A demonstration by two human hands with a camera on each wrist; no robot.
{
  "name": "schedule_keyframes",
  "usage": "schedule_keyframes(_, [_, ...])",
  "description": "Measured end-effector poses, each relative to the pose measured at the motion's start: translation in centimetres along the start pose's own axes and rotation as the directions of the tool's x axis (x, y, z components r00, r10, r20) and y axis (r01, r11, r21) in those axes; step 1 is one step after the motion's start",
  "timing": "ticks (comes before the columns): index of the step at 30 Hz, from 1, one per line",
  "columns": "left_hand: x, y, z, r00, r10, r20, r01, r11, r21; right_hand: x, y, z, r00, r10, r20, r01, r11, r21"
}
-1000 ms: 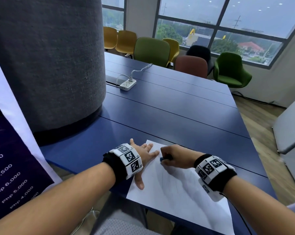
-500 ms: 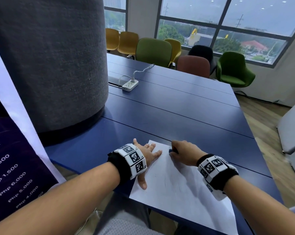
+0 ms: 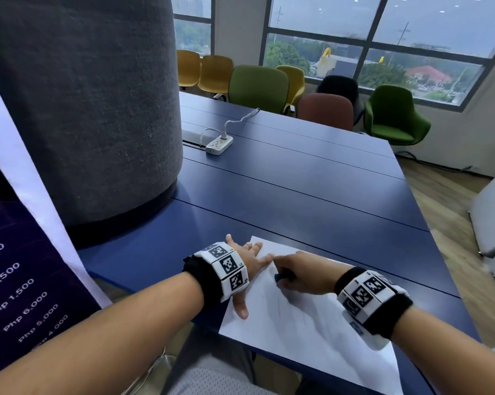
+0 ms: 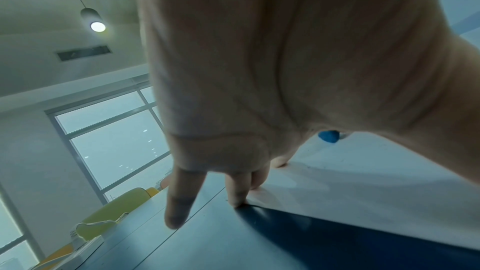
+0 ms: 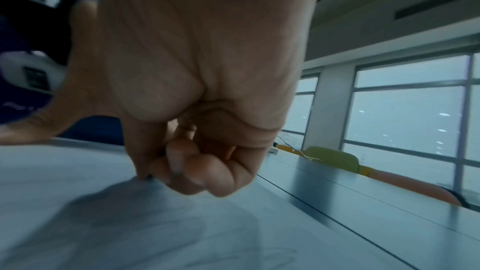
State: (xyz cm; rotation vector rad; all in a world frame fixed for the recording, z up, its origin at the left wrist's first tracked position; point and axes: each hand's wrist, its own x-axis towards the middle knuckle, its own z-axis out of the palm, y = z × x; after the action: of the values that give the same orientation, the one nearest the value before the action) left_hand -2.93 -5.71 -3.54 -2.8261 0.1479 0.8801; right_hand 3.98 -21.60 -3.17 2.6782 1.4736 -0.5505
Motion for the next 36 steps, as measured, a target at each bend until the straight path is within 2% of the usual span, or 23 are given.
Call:
schedule_keyframes(3, [0.1, 0.0, -0.1, 1.0, 0.005, 0.003, -0.005, 1.0, -0.002, 0.5, 0.4, -0.7, 0.996, 0.077, -0.054, -0.079, 0.997, -0.026])
schedule_keyframes(5, [0.2, 0.0, 0.0, 1.0, 0.003, -0.002, -0.003, 1.0, -0.004, 0.4, 0.1, -0.3, 0.995, 0.055, -0.082, -0.06, 0.997, -0.056])
schedule_keyframes(7, [0.2, -0.1, 0.2, 1.0, -0.002, -0.005, 0.002, 1.0, -0.002, -0.1, -0.5, 0.2, 1.0, -0.02, 0.004, 0.02, 0.999, -0.042])
schedule_keyframes(9, [0.2, -0.1, 0.2, 1.0, 0.001, -0.002, -0.001, 1.0, -0.001, -0.5, -0.8, 0.0, 0.992, -0.043, 0.118, 0.038, 0.999, 0.038])
schedule_keyframes(11, [0.2, 0.0, 0.1, 1.0, 0.005, 0.0, -0.005, 1.0, -0.001, -0.3, -0.4, -0.6, 0.993, 0.0, 0.114, -0.006, 0.999, 0.053])
schedule_keyframes(14, [0.3, 0.1, 0.0, 1.0, -0.004, -0.002, 0.004, 1.0, 0.005, -0.4, -0.3, -0.5, 0.999, 0.016, 0.033, -0.016, 1.0, 0.0])
schedule_keyframes(15, [0.3, 0.1, 0.1, 1.0, -0.006, 0.0, 0.006, 1.0, 0.003, -0.7, -0.6, -0.1, 0.999, -0.014, 0.047, 0.014, 1.0, -0.002])
schedule_keyframes(17, [0.3, 0.0, 0.1, 1.0, -0.006, 0.011, 0.006, 1.0, -0.005, -1.4, -1.5, 0.3, 0.982, -0.087, 0.166, 0.078, 0.995, 0.061])
schedule_keyframes(19, [0.3, -0.1, 0.1, 1.0, -0.002, 0.012, 0.002, 1.0, -0.009, -1.5, -1.7, 0.1, 0.968, -0.103, 0.229, 0.077, 0.99, 0.118])
schedule_keyframes(23, [0.3, -0.1, 0.2, 1.0, 0.005, -0.003, -0.005, 1.0, -0.017, -1.1, -0.9, 0.1, 0.999, -0.021, 0.025, 0.02, 0.999, 0.038])
schedule_keyframes(24, [0.3, 0.0, 0.2, 1.0, 0.002, -0.003, -0.002, 1.0, -0.016, -1.3, -1.1, 0.4, 0.998, -0.045, 0.037, 0.044, 0.998, 0.037])
schedule_keyframes(26, [0.3, -0.1, 0.3, 1.0, -0.002, -0.001, 0.002, 1.0, -0.018, -1.9, -1.7, 0.7, 0.978, -0.126, 0.169, 0.113, 0.99, 0.088])
schedule_keyframes(27, [0.2, -0.1, 0.3, 1.0, 0.002, -0.002, -0.002, 1.0, -0.027, -2.1, -2.0, 0.5, 0.96, -0.145, 0.239, 0.12, 0.986, 0.116])
schedule_keyframes(28, [0.2, -0.1, 0.2, 1.0, 0.008, -0.003, -0.008, 0.999, -0.04, -2.1, -2.0, 0.3, 0.956, -0.143, 0.256, 0.114, 0.986, 0.125])
schedule_keyframes(32, [-0.1, -0.3, 0.2, 1.0, 0.024, -0.001, -0.024, 0.997, -0.071, -1.5, -1.1, 0.2, 0.997, -0.06, 0.041, 0.057, 0.996, 0.071])
schedule_keyframes(34, [-0.2, -0.3, 0.2, 1.0, 0.024, 0.002, -0.024, 0.996, -0.082, -2.0, -1.3, 0.8, 0.988, -0.098, 0.116, 0.084, 0.989, 0.124])
schedule_keyframes(36, [-0.2, -0.5, 0.3, 1.0, 0.026, -0.003, -0.026, 0.996, -0.086, -2.6, -2.1, 0.7, 0.947, -0.14, 0.29, 0.081, 0.975, 0.205])
